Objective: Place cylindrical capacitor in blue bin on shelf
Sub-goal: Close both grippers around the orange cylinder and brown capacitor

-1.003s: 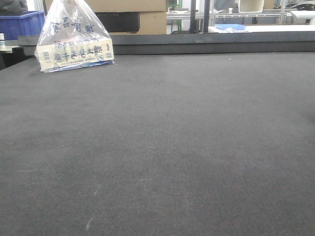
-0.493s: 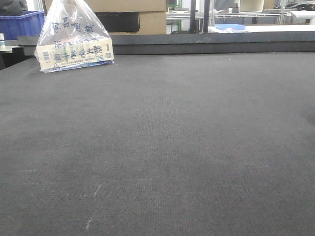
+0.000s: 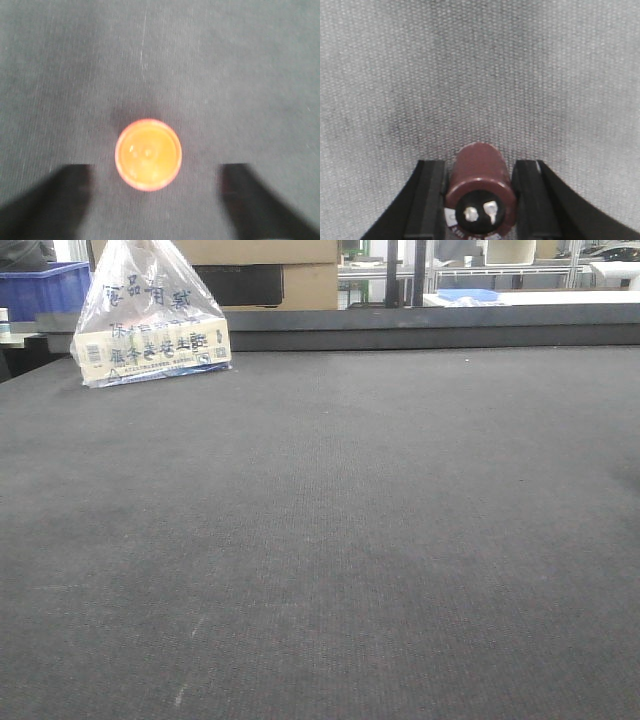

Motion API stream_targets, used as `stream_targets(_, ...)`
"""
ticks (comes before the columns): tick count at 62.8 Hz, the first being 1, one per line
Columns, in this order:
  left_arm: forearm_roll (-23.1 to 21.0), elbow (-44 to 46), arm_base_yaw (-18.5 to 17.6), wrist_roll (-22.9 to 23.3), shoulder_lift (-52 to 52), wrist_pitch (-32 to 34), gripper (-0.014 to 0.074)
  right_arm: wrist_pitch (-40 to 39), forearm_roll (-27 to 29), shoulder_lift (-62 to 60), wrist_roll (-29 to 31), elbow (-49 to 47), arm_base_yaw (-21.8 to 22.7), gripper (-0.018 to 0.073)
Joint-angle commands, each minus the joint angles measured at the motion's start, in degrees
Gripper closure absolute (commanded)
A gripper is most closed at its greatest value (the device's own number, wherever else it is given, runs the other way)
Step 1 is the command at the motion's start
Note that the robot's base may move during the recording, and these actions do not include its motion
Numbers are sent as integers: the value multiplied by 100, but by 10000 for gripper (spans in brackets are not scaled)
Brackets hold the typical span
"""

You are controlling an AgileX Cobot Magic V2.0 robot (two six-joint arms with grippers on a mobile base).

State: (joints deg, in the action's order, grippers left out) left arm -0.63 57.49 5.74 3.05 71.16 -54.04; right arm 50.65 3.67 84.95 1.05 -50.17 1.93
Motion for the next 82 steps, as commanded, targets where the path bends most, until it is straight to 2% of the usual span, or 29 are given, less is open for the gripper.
stream_targets(1,7,53,-17,18,200,185,41,-61,-68,4,59,-41,30,721)
stream_targets(8,16,53,-17,18,580,204,7,-61,-68,4,59,-41,30,721)
stream_targets(24,152,53,-17,18,1380,204,8,-146,-68,4,59,-41,30,721)
stream_targets(39,166,53,-17,18,1609,178,24,-167,-58,4,59,-41,30,721)
stream_targets(42,166,53,-17,18,1609,169,59,-167,-58,4,59,-41,30,721)
stream_targets(46,166,53,-17,18,1609,130,165,-167,-46,4,59,-41,30,721)
stream_targets(59,166,53,-17,18,1609,91,710,-167,-31,4,59,-41,30,721)
stream_targets(72,115,53,-17,-60,1378,91,708,-191,-9,-404,59,-41,30,721)
stream_targets(82,-101,4,-17,-616,772,303,708,-617,-9,-1088,59,-41,30,721)
